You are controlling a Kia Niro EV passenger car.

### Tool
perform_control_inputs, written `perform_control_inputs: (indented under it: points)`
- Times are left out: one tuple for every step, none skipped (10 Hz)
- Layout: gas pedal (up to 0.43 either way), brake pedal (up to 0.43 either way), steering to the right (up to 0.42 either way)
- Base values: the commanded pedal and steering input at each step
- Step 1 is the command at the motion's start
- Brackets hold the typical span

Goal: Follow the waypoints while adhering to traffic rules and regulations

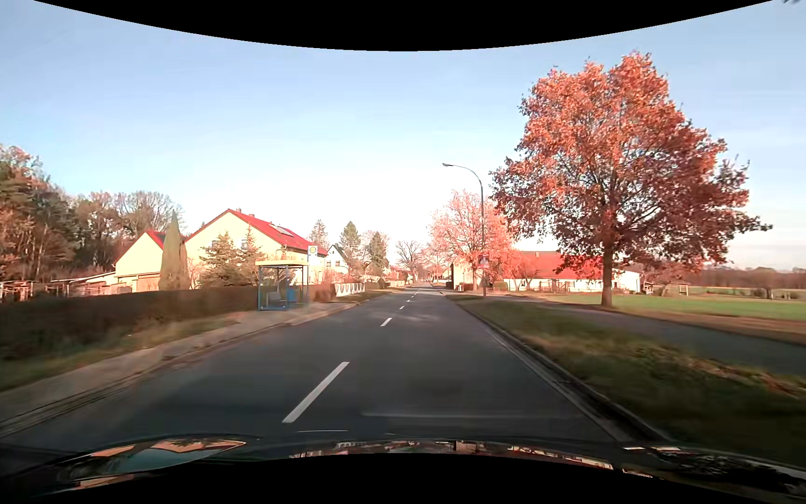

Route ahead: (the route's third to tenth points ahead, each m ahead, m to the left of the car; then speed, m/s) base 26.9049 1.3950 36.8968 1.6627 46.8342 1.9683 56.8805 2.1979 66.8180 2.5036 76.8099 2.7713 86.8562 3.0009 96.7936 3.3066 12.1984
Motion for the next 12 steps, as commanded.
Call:
perform_control_inputs:
  points:
    - [0.11,0.0,-0.001]
    - [0.11,0.0,-0.002]
    - [0.11,0.0,-0.001]
    - [0.11,0.0,-0.002]
    - [0.11,0.0,-0.001]
    - [0.11,0.0,-0.001]
    - [0.11,0.0,-0.001]
    - [0.11,0.0,-0.001]
    - [0.11,0.0,-0.002]
    - [0.11,0.0,-0.001]
    - [0.11,0.0,0.0]
    - [0.11,0.0,0.002]
